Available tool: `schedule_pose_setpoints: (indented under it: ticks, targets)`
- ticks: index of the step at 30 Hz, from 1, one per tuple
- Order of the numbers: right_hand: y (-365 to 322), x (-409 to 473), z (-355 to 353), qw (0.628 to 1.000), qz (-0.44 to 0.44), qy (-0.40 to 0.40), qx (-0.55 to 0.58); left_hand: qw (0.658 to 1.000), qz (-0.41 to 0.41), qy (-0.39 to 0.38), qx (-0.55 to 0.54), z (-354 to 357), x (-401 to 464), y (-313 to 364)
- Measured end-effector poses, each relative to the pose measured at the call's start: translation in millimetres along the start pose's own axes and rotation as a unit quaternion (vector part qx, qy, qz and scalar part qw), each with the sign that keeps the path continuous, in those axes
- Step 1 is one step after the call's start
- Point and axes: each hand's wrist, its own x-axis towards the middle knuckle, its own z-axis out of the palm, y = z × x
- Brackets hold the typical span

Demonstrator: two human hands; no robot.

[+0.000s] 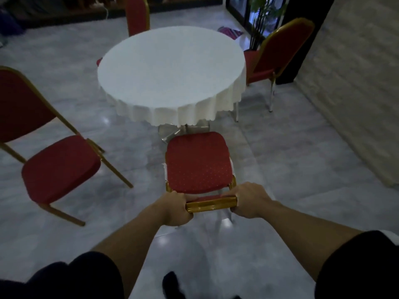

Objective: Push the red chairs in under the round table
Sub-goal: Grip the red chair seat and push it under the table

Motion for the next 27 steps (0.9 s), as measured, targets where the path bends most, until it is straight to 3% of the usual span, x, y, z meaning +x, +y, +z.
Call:
schedule_pose_setpoints:
  ticks: [9, 27]
  targets:
    - [30.0, 28.5, -18.4, 0.999, -0.039, -0.017, 0.002, 0.999, -0.047, 0.001, -0.020, -12.7, 21.3, 13.1]
    - [67.1, 223.0, -125.4, 0.999, -0.034, -0.015, -0.002, 0.998, -0.044, 0.025, -0.022, -156.4, 165.7, -61.1]
